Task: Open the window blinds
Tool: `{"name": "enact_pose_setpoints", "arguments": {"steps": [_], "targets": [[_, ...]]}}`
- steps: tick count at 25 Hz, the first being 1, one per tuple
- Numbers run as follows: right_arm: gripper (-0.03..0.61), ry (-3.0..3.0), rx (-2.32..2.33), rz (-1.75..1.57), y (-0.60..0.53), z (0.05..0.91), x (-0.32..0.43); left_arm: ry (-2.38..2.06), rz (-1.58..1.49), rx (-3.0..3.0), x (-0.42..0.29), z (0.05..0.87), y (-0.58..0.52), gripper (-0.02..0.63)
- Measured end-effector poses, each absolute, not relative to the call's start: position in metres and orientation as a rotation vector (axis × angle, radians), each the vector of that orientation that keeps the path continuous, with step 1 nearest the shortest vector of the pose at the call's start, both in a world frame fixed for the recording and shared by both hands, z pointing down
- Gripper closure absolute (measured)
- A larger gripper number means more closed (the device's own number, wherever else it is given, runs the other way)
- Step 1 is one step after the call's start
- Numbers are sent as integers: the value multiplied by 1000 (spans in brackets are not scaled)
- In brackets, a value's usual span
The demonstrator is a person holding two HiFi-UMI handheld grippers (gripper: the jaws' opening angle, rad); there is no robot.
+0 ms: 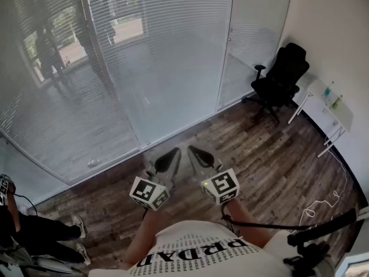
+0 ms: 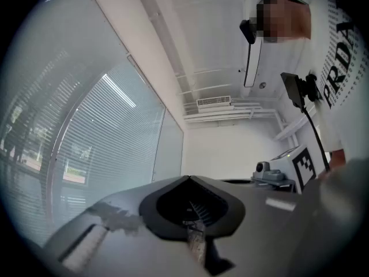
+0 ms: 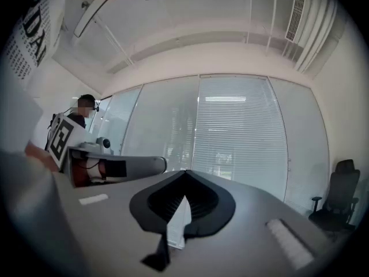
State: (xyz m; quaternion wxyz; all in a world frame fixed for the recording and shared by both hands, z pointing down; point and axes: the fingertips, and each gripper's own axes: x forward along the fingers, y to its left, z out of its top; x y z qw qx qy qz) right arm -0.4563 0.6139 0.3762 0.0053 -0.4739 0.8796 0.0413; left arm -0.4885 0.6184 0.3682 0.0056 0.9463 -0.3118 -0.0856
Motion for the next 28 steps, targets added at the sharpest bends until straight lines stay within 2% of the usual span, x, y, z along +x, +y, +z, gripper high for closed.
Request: {"name": "enact_pose_setpoints", "arguments": {"steps": [22, 28], "targets": [[569, 2728, -1599, 334, 605, 376, -447, -910, -287, 2989, -481, 375, 606, 617], [569, 2687, -1625, 284, 600, 375, -442, -869, -286, 2996, -479, 374, 604, 618]]}}
